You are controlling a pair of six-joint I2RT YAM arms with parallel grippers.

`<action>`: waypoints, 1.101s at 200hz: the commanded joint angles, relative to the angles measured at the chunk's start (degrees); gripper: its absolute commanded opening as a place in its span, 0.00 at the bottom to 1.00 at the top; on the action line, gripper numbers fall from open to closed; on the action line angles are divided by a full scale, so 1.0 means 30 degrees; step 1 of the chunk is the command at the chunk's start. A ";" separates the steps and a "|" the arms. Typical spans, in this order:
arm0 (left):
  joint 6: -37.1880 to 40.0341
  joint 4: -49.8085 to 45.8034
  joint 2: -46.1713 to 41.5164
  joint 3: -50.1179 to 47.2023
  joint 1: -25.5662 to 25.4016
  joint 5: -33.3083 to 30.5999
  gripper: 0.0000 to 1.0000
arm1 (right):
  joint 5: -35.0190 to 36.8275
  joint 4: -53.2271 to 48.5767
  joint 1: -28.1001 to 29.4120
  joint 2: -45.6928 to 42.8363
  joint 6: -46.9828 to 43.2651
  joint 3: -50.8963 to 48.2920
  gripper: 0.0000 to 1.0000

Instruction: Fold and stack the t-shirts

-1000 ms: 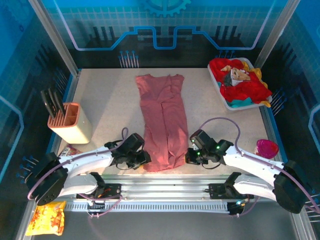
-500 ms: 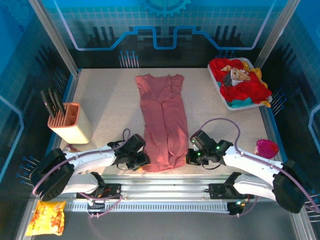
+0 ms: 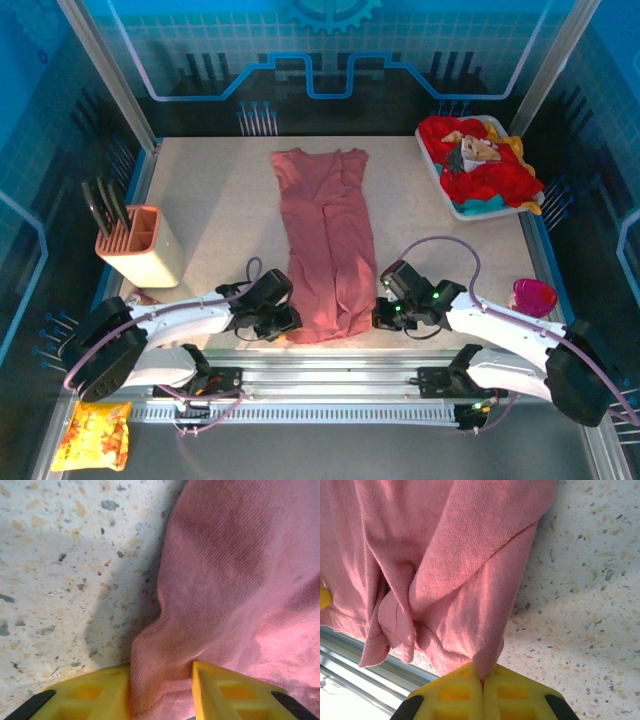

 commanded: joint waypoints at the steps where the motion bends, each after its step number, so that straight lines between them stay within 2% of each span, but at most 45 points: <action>1: 0.0089 0.5255 0.1411 -0.0329 -0.0767 0.1895 0.35 | -0.0164 -0.0280 -0.0265 -0.0274 -0.0141 -0.0391 0.00; 48: -0.0231 0.5701 0.1135 -0.0451 -0.0767 0.2012 0.32 | -0.0194 -0.0330 -0.0324 -0.0388 -0.0126 -0.0420 0.00; 97: 0.0168 0.4386 0.1590 -0.0172 -0.0767 0.1729 0.31 | -0.0251 -0.0277 -0.0354 -0.0392 -0.0088 -0.0508 0.00; 145: 0.0134 0.3162 0.1115 -0.0026 -0.0767 0.1002 0.17 | -0.0082 -0.0542 -0.0367 -0.0578 -0.0077 -0.0420 0.00; 180: 0.0497 0.2369 0.0174 0.0677 -0.0681 0.0487 0.00 | -0.0047 -0.0991 -0.0484 -0.0801 -0.0293 0.0087 0.00; 220: 0.0406 0.1666 -0.0530 0.1263 -0.0017 0.0481 0.00 | 0.0066 -0.1781 -0.0873 -0.0992 -0.0627 0.1227 0.00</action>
